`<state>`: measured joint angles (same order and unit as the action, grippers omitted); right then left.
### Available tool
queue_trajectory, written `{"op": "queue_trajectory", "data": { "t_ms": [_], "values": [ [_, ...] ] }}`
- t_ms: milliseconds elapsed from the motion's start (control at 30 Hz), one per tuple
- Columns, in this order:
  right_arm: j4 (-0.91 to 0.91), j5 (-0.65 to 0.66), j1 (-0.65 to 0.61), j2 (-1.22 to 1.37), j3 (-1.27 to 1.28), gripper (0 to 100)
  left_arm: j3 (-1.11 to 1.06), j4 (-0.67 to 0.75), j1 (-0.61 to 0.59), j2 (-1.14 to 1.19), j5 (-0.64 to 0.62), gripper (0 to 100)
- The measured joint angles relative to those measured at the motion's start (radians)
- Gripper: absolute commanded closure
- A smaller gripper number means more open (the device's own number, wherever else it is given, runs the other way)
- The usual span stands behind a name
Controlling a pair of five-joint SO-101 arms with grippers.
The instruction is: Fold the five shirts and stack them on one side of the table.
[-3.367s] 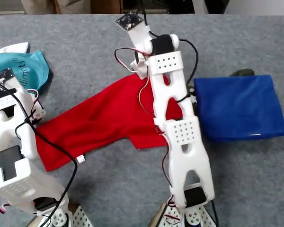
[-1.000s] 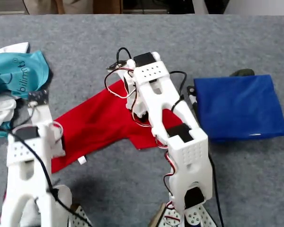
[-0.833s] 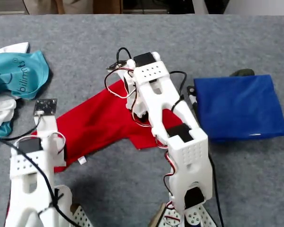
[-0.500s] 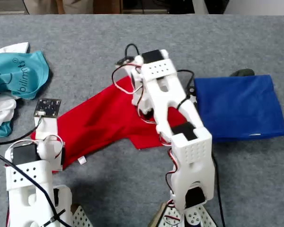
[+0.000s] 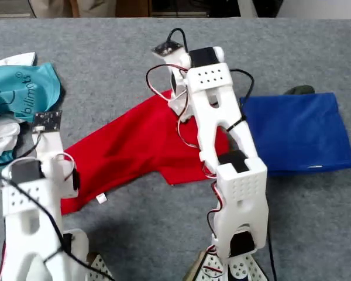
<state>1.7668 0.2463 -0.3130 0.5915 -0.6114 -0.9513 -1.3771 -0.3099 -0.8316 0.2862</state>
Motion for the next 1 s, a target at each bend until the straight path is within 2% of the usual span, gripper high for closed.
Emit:
{"op": "queue_trajectory", "data": {
  "t_ms": [100,267,400,600,767,1000],
  "values": [
    [0.000,0.058,0.026,-0.017,0.118,93.1,0.055,0.000,-0.071,0.101,0.000,80],
    [0.000,0.138,0.120,-0.150,0.331,89.7,0.155,0.002,-0.187,0.235,0.011,80],
    [0.000,0.169,0.209,-0.247,0.414,89.5,0.242,-0.002,-0.190,0.354,-0.077,80],
    [0.000,0.175,0.292,-0.307,0.483,89.6,0.439,-0.091,-0.101,0.626,-0.253,80],
    [0.000,0.175,0.299,-0.307,0.517,89.6,0.528,-0.117,-0.129,0.802,-0.278,80],
    [0.000,0.175,0.301,-0.307,0.519,89.6,0.516,-0.121,-0.192,0.833,-0.285,80]
  ]
}}
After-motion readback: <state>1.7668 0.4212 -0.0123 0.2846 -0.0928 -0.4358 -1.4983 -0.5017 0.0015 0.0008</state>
